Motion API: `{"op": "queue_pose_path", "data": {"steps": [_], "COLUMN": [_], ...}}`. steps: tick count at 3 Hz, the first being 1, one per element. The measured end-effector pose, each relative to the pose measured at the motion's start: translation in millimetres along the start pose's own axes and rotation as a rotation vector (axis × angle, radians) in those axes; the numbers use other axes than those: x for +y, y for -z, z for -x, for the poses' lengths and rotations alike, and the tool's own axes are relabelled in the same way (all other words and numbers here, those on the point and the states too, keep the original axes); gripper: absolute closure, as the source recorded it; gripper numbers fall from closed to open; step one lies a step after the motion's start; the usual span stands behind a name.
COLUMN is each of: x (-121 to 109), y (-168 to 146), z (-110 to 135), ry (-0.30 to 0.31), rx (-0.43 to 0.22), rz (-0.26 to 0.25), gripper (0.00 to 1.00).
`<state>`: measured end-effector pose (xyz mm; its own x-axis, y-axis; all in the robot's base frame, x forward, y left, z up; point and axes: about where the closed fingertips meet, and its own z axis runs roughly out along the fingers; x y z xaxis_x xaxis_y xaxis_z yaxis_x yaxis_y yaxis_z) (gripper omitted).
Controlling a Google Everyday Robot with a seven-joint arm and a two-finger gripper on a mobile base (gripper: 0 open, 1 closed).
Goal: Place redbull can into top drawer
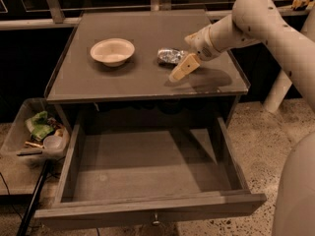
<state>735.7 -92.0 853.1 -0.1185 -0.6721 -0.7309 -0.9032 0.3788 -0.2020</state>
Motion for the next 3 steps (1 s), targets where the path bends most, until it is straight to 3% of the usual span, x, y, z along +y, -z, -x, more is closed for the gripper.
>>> {"op": "queue_pose_path", "data": {"steps": [1,3], "x": [0.0,0.0], "y": [0.0,-0.1], "z": [0.0,0.0], "ry": [0.000,0.000], "rx": [0.000,0.000], "rz": [0.000,0.000], "gripper": [0.18,0.64]}}
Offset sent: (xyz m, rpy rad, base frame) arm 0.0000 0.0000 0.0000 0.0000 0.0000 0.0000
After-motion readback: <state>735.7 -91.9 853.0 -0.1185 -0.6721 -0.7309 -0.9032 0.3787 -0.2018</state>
